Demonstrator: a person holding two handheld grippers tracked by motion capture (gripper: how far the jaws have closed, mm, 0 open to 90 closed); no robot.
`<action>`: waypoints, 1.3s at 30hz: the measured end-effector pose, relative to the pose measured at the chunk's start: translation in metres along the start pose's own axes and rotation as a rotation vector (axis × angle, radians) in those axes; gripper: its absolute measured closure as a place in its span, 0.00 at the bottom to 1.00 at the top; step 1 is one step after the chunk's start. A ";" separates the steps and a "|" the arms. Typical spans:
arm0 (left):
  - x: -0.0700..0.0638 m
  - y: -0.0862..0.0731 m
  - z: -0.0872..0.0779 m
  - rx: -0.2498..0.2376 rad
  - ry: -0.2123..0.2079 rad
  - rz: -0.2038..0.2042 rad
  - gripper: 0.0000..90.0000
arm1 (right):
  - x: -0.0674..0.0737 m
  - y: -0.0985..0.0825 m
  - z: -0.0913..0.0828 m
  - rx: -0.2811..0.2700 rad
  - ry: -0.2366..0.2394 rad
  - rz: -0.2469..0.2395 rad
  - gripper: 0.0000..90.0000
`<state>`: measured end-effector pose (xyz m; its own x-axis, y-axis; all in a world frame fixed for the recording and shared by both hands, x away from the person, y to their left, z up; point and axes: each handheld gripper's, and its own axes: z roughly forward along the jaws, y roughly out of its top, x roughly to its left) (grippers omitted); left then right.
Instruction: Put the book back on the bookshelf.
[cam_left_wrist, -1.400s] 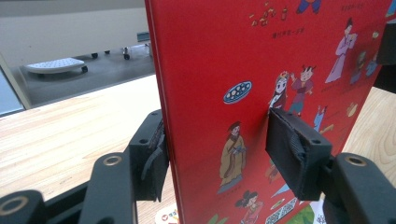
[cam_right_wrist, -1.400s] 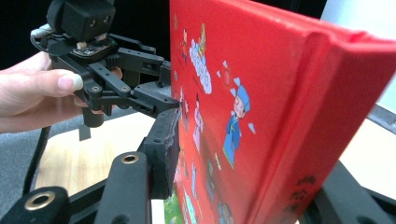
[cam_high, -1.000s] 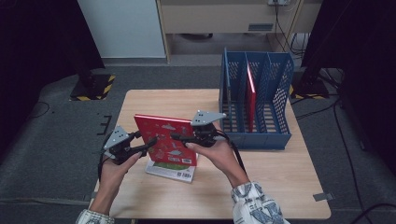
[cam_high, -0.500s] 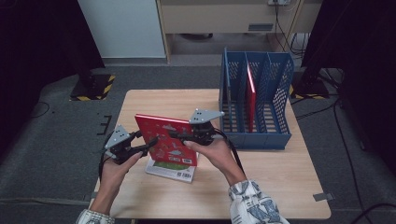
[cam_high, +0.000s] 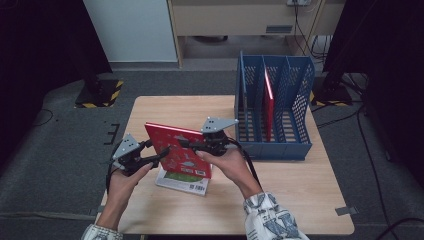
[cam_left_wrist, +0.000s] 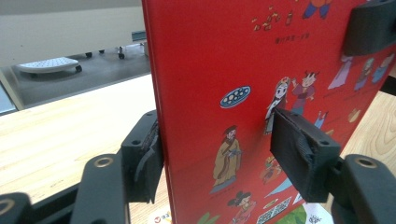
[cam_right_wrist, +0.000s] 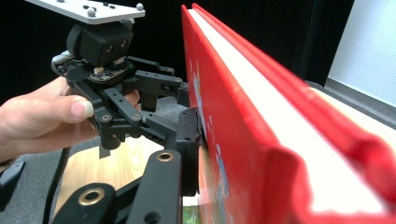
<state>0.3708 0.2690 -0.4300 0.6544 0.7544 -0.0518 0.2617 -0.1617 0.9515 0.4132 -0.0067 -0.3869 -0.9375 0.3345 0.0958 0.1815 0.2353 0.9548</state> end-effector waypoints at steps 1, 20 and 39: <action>0.000 0.000 0.000 -0.003 0.005 -0.001 0.36 | 0.001 0.000 0.000 0.001 0.004 -0.003 0.86; 0.009 -0.022 0.004 0.139 0.112 0.015 0.11 | 0.000 0.002 -0.016 -0.007 -0.103 0.018 0.89; 0.028 -0.054 0.015 0.302 0.179 -0.010 0.04 | -0.009 0.001 -0.048 -0.035 -0.215 0.070 0.89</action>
<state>0.3853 0.2893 -0.4878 0.5228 0.8522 0.0188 0.4831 -0.3144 0.8172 0.4073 -0.0529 -0.3730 -0.8377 0.5363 0.1036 0.2296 0.1738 0.9576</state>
